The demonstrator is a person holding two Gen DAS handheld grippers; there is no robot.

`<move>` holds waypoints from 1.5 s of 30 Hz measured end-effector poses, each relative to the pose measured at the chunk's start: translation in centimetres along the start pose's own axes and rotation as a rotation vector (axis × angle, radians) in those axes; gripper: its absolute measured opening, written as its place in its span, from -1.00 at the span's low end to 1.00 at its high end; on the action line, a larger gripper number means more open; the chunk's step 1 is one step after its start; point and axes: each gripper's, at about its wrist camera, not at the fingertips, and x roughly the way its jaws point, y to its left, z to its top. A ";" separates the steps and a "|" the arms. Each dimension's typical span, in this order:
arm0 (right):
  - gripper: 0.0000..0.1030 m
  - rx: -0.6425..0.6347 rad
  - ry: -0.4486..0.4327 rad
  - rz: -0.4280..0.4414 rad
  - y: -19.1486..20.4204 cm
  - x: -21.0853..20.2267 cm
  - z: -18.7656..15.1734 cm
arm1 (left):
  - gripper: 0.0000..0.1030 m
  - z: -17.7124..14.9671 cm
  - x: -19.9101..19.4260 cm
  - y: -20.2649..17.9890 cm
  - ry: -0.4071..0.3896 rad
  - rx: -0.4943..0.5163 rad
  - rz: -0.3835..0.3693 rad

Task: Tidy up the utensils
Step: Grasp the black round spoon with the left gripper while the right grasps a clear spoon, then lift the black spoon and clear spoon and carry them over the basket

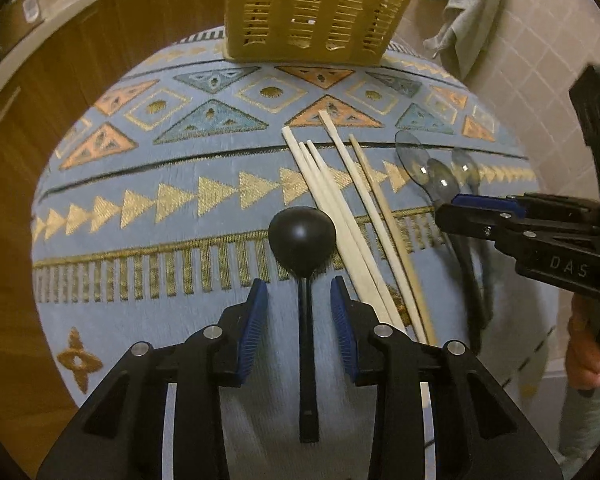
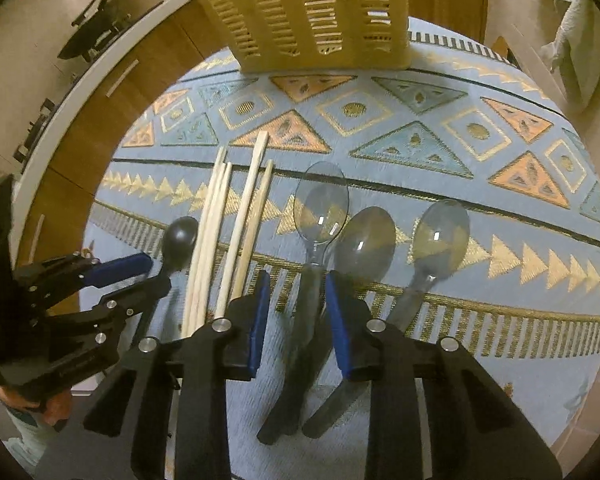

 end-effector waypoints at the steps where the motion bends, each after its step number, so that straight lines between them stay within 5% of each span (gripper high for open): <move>1: -0.53 -0.004 0.006 -0.014 0.1 0.3 0.1 | -0.43 0.1 0.1 -0.2 -0.002 0.012 0.018; 6: -0.65 -0.030 0.008 -0.072 0.9 1.2 0.5 | -0.87 0.5 0.2 0.0 -0.023 0.016 0.085; 12: -0.65 -0.064 0.018 -0.111 1.4 1.7 1.3 | -0.88 1.2 0.3 2.8 -0.053 -0.110 -0.004; 21: -0.69 -0.126 0.062 -0.134 2.1 2.2 1.9 | -0.52 1.6 0.6 1.1 0.019 0.003 -0.003; 23: -0.80 -0.124 0.059 -0.149 1.9 2.3 2.0 | -0.59 1.6 0.7 0.5 0.027 0.043 0.035; 25: -0.80 -0.115 0.058 -0.135 1.7 2.3 2.1 | -0.91 1.6 0.8 0.1 0.023 0.067 0.109; 28: -0.81 -0.105 0.040 -0.121 1.5 2.1 2.1 | -0.91 1.7 0.7 0.6 0.001 0.030 0.093; 37: -0.81 -0.083 -0.217 0.048 0.7 -4.1 3.0 | -0.91 3.6 -5.9 2.4 -0.408 -0.132 -0.074; 45: -0.81 -0.087 -0.487 0.107 0.3 -10.1 6.3 | -0.91 8.1 -11.8 2.6 -0.767 -0.146 -0.156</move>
